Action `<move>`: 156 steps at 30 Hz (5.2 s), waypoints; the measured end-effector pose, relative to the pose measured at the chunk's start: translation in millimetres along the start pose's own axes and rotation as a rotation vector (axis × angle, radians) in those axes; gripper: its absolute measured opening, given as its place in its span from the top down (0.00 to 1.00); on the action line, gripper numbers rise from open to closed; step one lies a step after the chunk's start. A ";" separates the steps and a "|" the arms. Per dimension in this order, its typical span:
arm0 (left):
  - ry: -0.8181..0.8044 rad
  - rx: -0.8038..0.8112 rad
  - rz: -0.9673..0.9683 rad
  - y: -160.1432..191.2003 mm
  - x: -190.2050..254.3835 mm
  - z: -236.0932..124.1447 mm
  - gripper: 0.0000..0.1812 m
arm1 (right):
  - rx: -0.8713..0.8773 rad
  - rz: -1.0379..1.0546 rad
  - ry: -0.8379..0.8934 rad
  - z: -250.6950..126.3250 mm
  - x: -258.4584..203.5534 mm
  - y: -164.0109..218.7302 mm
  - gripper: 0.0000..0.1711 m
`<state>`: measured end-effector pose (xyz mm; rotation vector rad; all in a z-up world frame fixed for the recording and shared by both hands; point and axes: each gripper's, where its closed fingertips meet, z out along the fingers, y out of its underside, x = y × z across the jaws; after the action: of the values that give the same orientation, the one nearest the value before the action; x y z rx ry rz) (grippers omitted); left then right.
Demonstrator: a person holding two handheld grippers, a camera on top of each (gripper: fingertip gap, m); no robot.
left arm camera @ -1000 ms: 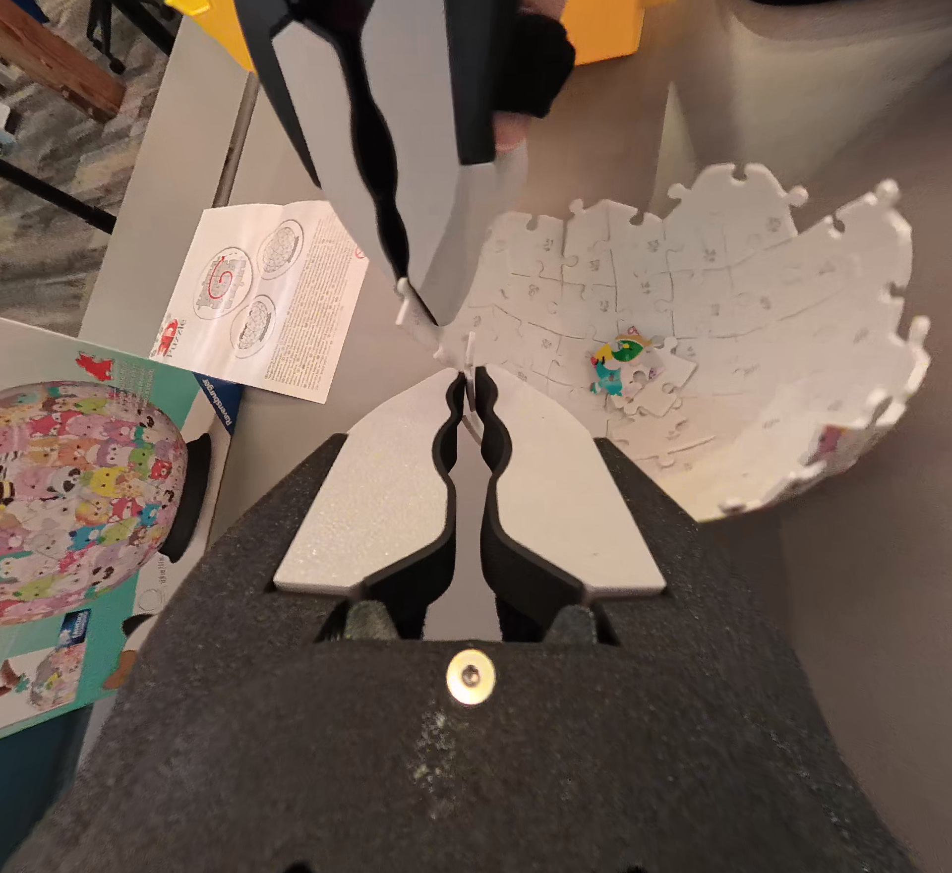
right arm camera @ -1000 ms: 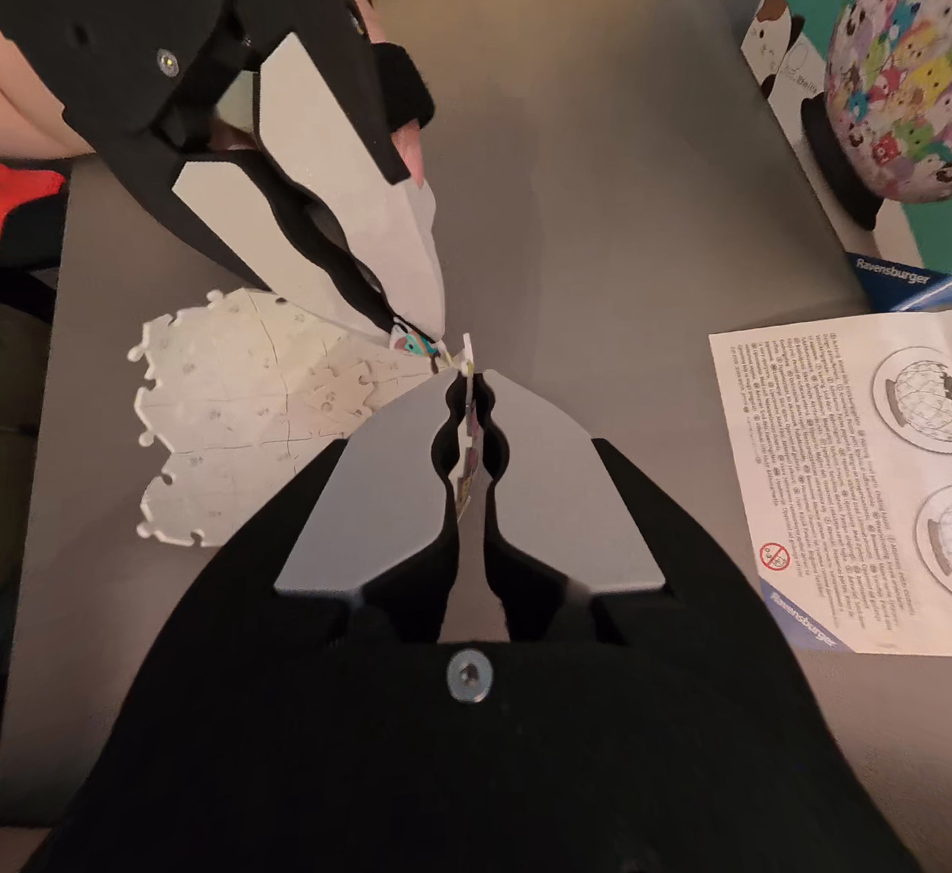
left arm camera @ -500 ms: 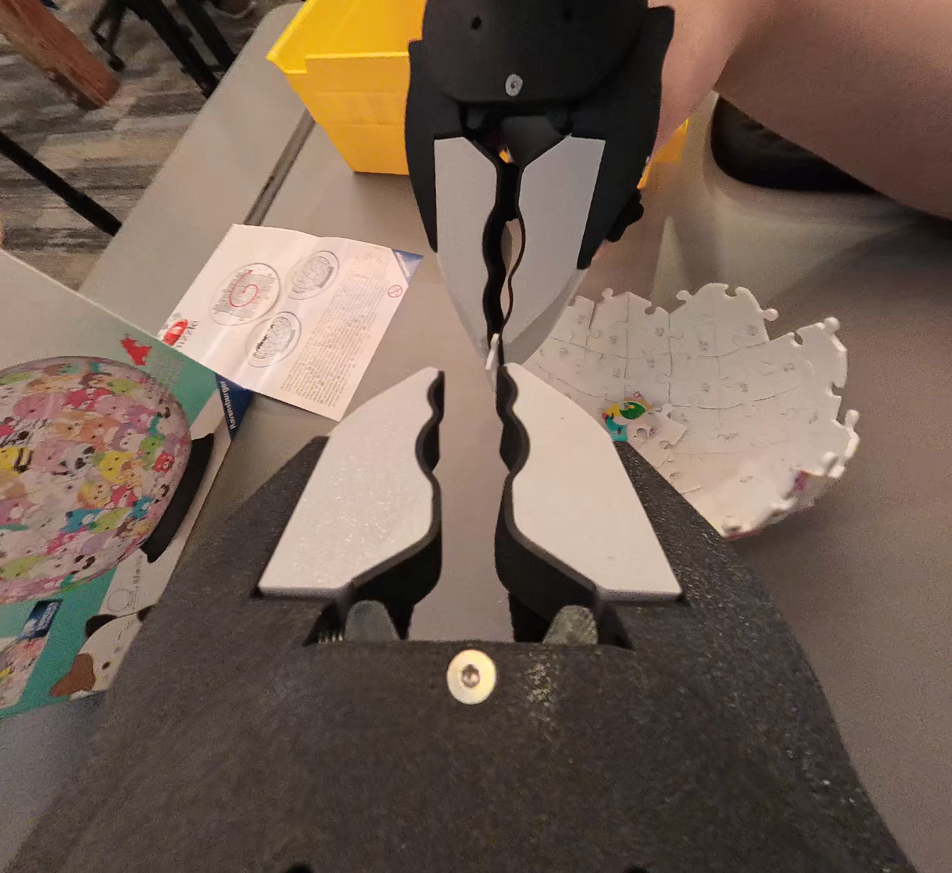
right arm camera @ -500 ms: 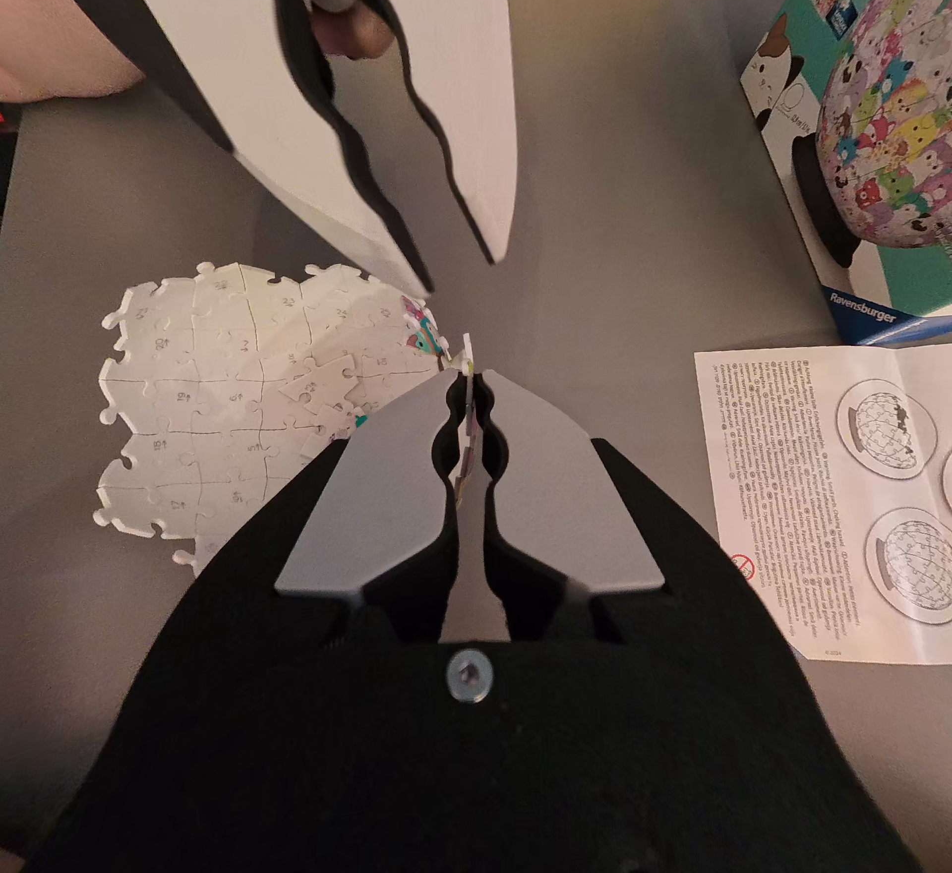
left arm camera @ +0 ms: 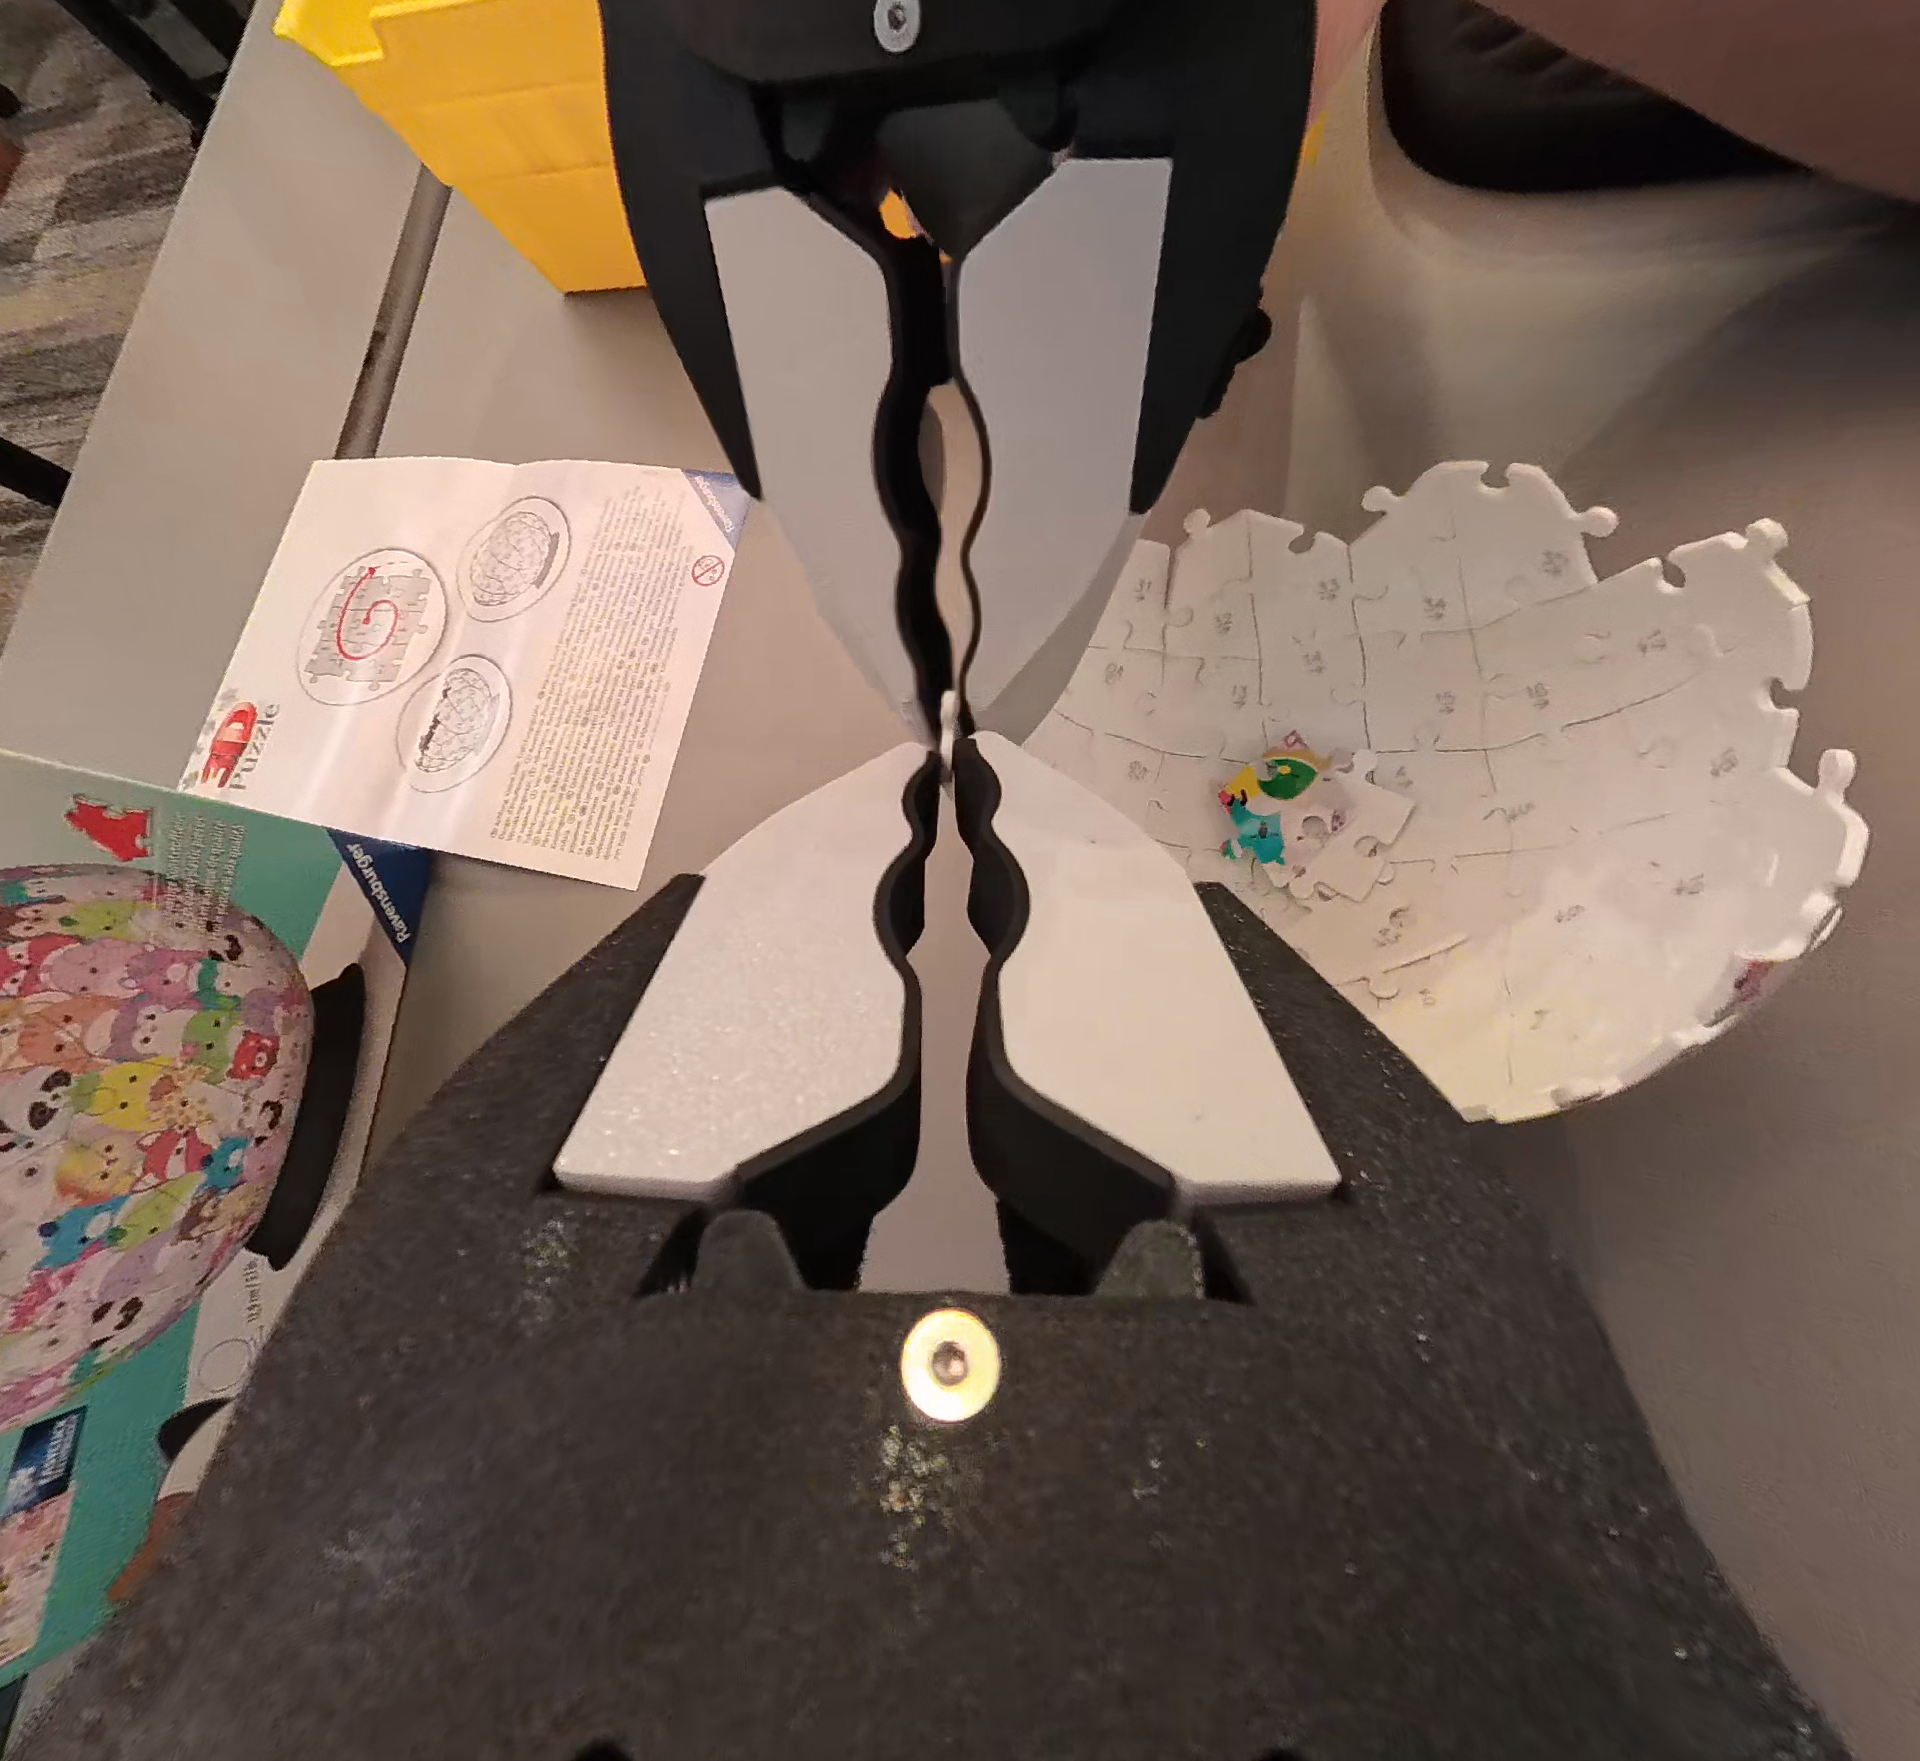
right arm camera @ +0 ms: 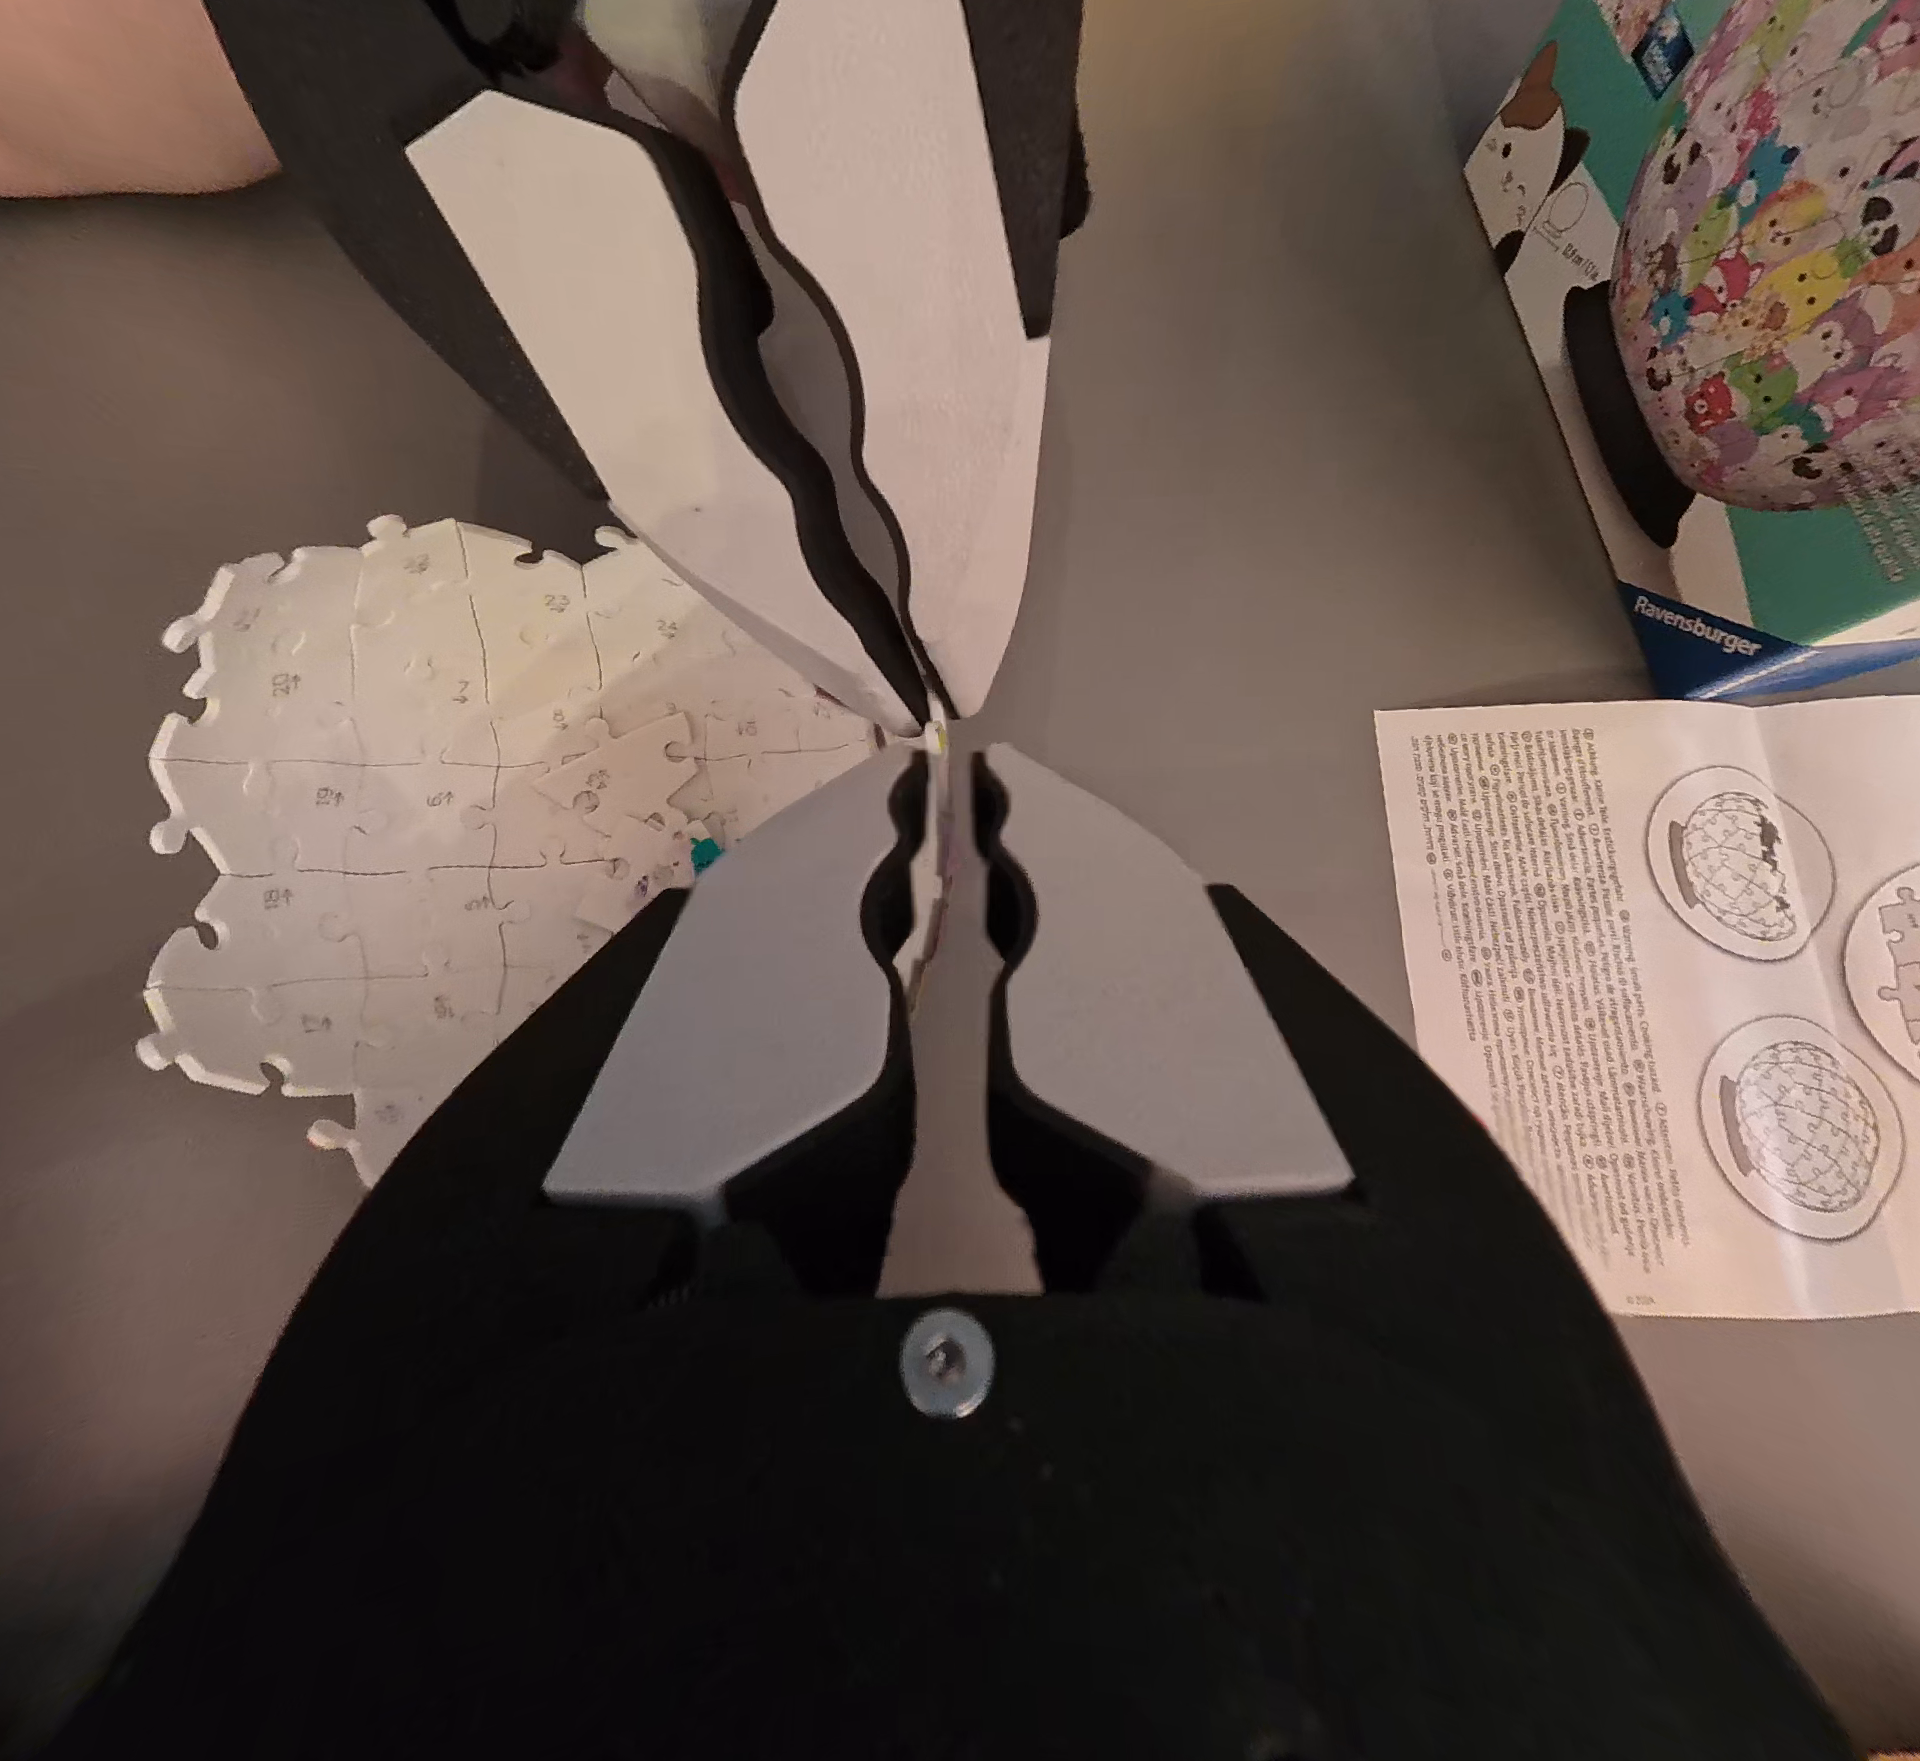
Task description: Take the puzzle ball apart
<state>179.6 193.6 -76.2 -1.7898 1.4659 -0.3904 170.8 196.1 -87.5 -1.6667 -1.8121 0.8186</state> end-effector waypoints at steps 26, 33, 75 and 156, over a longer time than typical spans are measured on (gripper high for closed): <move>0.226 -0.035 0.325 7.0 -1.2 -2.8 0.98 | -0.062 -0.076 -0.022 -1.1 -3.0 18.2 0.98; 0.381 0.005 0.165 5.1 -1.5 0.2 0.98 | -0.054 -0.081 -0.029 -2.6 -3.8 18.0 0.98; 0.960 0.288 -0.263 4.2 37.0 -21.3 0.99 | 0.047 -0.313 -0.113 3.3 -32.2 3.1 0.98; 0.004 0.132 -0.257 -12.9 21.1 -47.5 0.83 | -0.161 0.920 0.620 -210.5 79.8 202.1 0.86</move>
<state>163.2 157.0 -40.7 -1.8746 1.1856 -0.6073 454.2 301.5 -97.6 -2.5289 -0.6644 0.3872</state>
